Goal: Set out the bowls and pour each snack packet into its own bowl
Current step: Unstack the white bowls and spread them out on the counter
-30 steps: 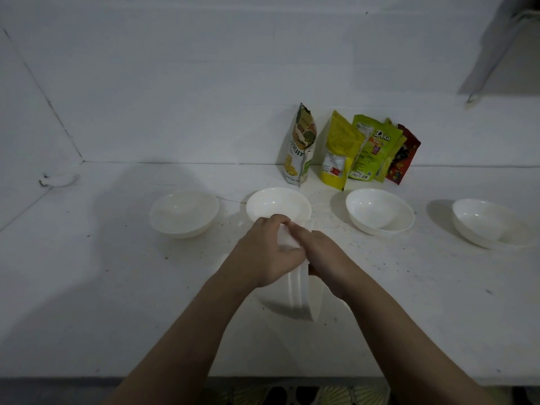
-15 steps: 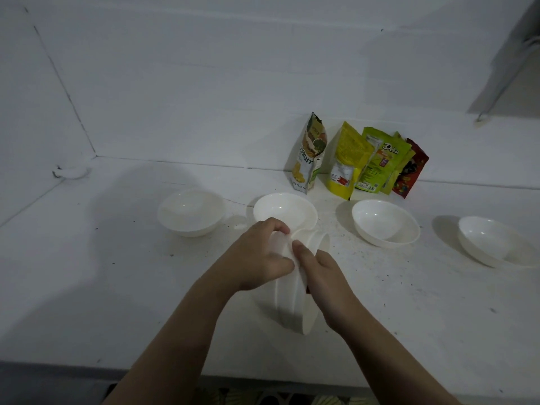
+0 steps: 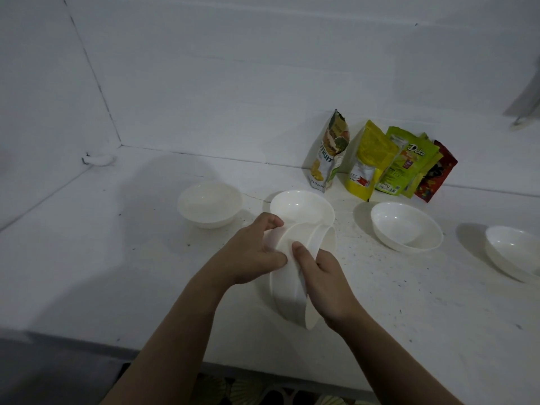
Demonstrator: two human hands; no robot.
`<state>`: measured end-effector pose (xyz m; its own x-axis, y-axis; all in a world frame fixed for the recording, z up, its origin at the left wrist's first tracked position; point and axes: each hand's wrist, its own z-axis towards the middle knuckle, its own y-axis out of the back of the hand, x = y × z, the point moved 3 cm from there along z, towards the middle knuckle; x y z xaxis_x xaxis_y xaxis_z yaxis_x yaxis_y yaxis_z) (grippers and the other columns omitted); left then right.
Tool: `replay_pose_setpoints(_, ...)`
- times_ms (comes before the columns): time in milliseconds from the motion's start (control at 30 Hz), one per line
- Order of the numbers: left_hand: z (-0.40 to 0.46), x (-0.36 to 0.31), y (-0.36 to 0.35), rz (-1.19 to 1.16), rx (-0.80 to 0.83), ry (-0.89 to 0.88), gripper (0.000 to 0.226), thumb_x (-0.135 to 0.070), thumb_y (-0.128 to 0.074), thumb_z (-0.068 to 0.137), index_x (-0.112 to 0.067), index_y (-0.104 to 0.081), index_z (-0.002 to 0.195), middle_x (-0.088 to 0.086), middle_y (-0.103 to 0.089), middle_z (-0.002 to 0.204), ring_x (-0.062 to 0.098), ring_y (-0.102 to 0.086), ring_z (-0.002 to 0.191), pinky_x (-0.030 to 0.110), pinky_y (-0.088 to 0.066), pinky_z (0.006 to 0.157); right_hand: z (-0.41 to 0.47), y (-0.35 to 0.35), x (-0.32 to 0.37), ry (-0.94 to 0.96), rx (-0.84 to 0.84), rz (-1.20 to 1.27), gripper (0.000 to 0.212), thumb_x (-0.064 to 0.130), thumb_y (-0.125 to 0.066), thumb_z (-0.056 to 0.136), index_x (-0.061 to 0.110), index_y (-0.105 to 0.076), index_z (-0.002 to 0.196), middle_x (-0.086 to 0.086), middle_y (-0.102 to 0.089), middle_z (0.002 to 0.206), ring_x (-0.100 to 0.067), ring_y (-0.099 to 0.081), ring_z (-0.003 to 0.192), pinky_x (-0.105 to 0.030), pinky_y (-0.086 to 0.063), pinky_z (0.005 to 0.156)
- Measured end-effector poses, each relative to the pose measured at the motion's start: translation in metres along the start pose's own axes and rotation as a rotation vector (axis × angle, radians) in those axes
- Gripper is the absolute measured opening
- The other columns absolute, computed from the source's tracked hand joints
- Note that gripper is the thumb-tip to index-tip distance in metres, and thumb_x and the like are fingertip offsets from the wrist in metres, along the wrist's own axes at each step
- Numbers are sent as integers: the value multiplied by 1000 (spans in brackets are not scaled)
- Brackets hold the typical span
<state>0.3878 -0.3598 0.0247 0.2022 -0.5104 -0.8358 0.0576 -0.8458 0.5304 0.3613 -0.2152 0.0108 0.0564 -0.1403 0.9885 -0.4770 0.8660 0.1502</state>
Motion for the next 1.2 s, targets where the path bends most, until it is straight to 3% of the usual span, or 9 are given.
replay_pose_setpoints(100, 7, 13, 11, -20, -24, 26, 66, -38, -63, 60, -30, -46, 124, -6, -52, 133, 19, -60, 109, 45, -52, 94, -4, 13, 4, 25, -83, 83, 20, 39, -46, 98, 31, -64, 94, 9, -72, 89, -7, -69, 86, -17, -54, 67)
replay_pose_setpoints(167, 12, 33, 19, -33, -75, 74, 50, -20, -65, 75, -29, -48, 121, -3, -55, 128, 20, -61, 104, 45, -52, 91, -4, 25, 12, 71, -158, 105, 27, 39, -46, 98, 25, -69, 95, 6, -75, 87, -5, -70, 84, -16, -53, 64)
replay_pose_setpoints(233, 16, 52, 21, -79, -116, 153, 39, -9, -57, 83, -27, -50, 117, -2, -59, 120, 22, -61, 100, 43, -56, 81, -3, 33, 23, 146, -210, 88, 29, 38, -45, 99, 24, -71, 92, 10, -75, 87, -2, -70, 84, -13, -52, 67)
replay_pose_setpoints(367, 16, 71, 22, -163, -150, 231, 40, -7, -53, 79, -26, -59, 114, -1, -64, 111, 22, -63, 98, 33, -54, 66, -8, 36, 40, 318, -274, 41, 31, 41, -45, 92, 36, -70, 75, 24, -72, 81, 7, -66, 83, -8, -50, 70)
replay_pose_setpoints(500, 17, 80, 32, -81, -257, 220, 46, 7, -49, 78, -25, -65, 107, -2, -66, 106, 22, -60, 102, 32, -46, 80, -10, 33, 43, 404, -253, 21, 33, 36, -45, 100, 39, -70, 78, 25, -71, 83, 7, -66, 85, -8, -49, 70)
replay_pose_setpoints(833, 18, 86, 32, 82, -327, 223, 47, 4, -46, 86, -19, -59, 125, -1, -57, 107, 23, -54, 104, 28, -38, 82, -5, 29, 36, 372, -240, 50, 15, 38, -46, 98, 38, -62, 99, 32, -70, 90, 10, -65, 92, -5, -48, 71)
replay_pose_setpoints(967, 20, 77, 26, 265, -428, 133, 49, -12, -53, 87, -13, -53, 136, 8, -52, 134, 30, -47, 126, 42, -39, 103, -4, 30, 36, 364, -230, 45, 20, 38, -42, 91, 38, -60, 99, 35, -68, 89, 13, -64, 91, -4, -48, 69)
replay_pose_setpoints(1033, 20, 63, 23, 367, -501, 81, 45, -16, -54, 85, -15, -56, 131, 6, -52, 133, 30, -46, 123, 51, -43, 100, -3, 31, 34, 355, -237, 51, 19, 39, -42, 90, 38, -60, 98, 34, -68, 89, 12, -64, 91, -4, -48, 68)
replay_pose_setpoints(1200, 20, 12, 4, 295, -519, -229, 35, -9, -56, 89, -19, -57, 123, -3, -51, 130, 15, -44, 119, 26, -34, 94, -1, 45, 33, 341, -282, 36, 18, 41, -44, 91, 43, -59, 99, 39, -66, 90, 15, -62, 93, -3, -47, 72)
